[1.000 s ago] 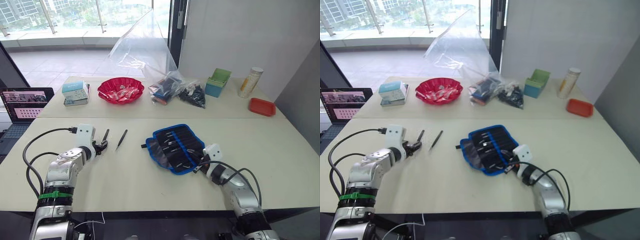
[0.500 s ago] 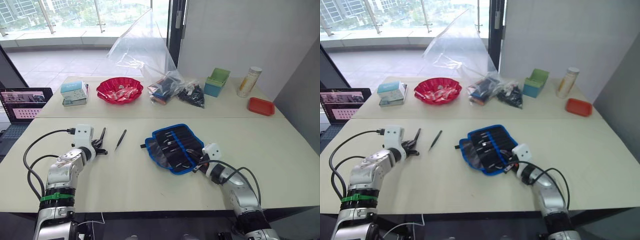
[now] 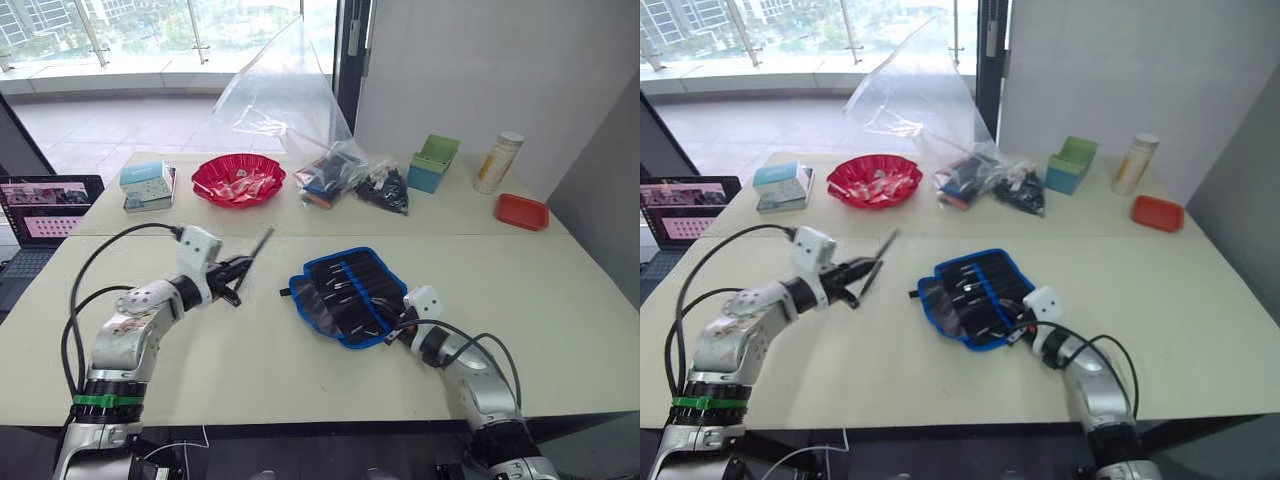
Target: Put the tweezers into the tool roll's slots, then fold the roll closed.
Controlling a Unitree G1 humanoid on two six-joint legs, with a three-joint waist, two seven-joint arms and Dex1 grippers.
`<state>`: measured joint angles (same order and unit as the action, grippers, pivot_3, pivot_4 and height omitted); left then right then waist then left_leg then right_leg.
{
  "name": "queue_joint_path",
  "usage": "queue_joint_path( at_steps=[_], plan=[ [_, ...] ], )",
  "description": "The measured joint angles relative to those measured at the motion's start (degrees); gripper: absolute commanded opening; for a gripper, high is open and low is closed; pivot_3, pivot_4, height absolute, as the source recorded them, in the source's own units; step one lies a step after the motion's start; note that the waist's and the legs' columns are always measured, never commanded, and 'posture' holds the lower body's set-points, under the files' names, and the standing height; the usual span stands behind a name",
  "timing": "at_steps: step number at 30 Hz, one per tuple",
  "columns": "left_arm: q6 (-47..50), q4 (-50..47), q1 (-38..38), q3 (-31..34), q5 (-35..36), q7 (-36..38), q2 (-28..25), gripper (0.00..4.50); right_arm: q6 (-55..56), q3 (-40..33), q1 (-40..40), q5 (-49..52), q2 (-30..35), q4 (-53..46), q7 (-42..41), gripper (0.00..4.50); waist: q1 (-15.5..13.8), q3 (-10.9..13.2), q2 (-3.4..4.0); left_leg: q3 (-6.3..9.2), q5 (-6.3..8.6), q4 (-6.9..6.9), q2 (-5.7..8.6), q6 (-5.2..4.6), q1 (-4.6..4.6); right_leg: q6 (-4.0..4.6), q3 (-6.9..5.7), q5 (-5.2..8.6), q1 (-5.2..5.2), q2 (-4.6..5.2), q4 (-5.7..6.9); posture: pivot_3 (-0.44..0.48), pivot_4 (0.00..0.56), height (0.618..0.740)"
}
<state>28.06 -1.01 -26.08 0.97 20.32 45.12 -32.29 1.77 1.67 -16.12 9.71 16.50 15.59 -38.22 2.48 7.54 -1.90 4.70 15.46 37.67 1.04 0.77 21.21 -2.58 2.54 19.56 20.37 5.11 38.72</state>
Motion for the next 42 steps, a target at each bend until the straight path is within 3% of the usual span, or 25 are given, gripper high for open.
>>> queue_joint_path(
  at_steps=[7, 14, 28, 42],
  plan=[
    [4.8, -1.8, -9.3, -16.5, -3.9, 7.5, 1.4, 0.04, 0.0, 0.2, 1.0, 0.0, -0.4, -1.5, 1.1, 0.00, 0.2, 0.1, 0.12, -0.04, 0.02, 0.02, -0.01, -0.06, 0.04, 0.00, 0.01, 0.00, -0.04, -0.19, -0.14, 0.000, 0.150, 0.740],
    [7.8, 5.1, -15.6, -24.8, -9.9, 10.0, 3.0, 0.04, -0.9, -0.1, 3.4, 0.0, 0.3, -4.3, 2.2, 0.00, -0.2, 0.2, 0.23, -0.03, 0.05, 0.10, 0.03, -0.11, 0.14, -0.01, -0.02, 0.00, -0.04, -0.20, -0.24, 0.000, 0.150, 0.740],
    [5.6, 13.0, -19.1, -28.3, -16.1, 12.5, 6.5, 0.04, -3.5, 0.1, 6.6, 0.1, 1.7, -9.3, 2.1, 0.00, -0.6, 0.2, 0.33, -0.01, 0.09, 0.14, 0.04, -0.20, 0.29, -0.01, -0.11, 0.01, -0.04, -0.19, -0.52, 0.000, 0.150, 0.740],
    [-3.9, 26.8, -24.6, -28.7, -20.6, 14.0, 15.8, 0.04, -3.5, -0.2, 7.4, 0.0, 2.5, -10.0, 2.5, 0.00, -1.5, 0.2, 0.32, -0.02, 0.09, 0.22, 0.09, -0.19, 0.33, -0.01, -0.13, 0.00, -0.08, -0.18, -0.55, 0.000, 0.150, 0.740]
  ],
)
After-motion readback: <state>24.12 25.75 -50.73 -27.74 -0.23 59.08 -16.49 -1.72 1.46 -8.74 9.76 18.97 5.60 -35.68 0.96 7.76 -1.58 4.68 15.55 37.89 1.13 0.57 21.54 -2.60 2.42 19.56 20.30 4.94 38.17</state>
